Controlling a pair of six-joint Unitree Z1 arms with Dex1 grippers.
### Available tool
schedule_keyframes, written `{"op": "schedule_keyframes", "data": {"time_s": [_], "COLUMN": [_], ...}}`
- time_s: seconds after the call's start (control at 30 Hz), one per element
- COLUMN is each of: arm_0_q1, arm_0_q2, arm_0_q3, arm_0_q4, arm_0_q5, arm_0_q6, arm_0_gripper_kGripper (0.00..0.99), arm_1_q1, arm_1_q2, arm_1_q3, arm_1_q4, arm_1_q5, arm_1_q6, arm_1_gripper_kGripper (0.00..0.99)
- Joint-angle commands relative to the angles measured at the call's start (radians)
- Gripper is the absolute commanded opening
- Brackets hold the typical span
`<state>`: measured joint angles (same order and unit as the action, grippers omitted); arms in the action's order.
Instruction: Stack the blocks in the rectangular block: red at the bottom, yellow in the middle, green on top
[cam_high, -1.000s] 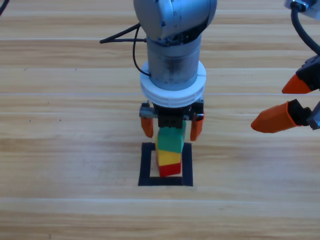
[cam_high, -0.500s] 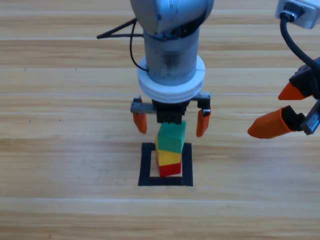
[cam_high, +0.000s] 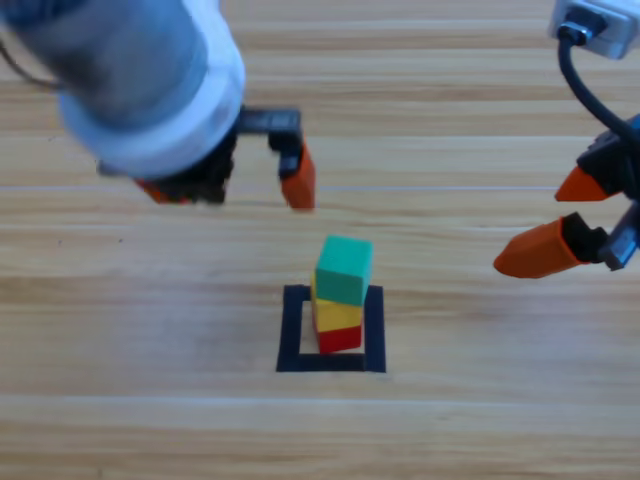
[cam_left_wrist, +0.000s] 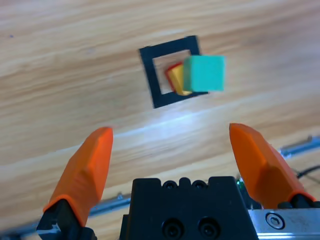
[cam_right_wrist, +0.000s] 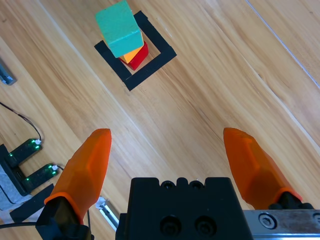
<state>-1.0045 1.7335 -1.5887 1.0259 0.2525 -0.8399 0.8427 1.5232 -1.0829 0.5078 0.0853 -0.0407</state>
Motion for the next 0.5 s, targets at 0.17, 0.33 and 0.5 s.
{"op": "schedule_keyframes", "data": {"time_s": [0.17,0.33,0.5], "arm_0_q1": [-0.233,-0.233,-0.233], "arm_0_q2": [-0.186,-0.207,-0.238], "arm_0_q3": [0.291,0.334,0.381], "arm_0_q4": [-0.248,-0.274,-0.283], "arm_0_q5": [0.059,0.068,0.071], "arm_0_q6": [0.128,0.142,0.142], "arm_0_gripper_kGripper": [0.990,0.990,0.990], "arm_1_q1": [-0.028,-0.028,-0.028], "arm_1_q2": [0.069,0.075,0.072], "arm_1_q3": [-0.012,-0.012,-0.012], "arm_1_q4": [0.015,0.015,0.017], "arm_1_q5": [0.019,0.019,0.019], "arm_1_q6": [-0.001,-0.002,-0.002], "arm_1_gripper_kGripper": [0.990,0.990,0.990]}}
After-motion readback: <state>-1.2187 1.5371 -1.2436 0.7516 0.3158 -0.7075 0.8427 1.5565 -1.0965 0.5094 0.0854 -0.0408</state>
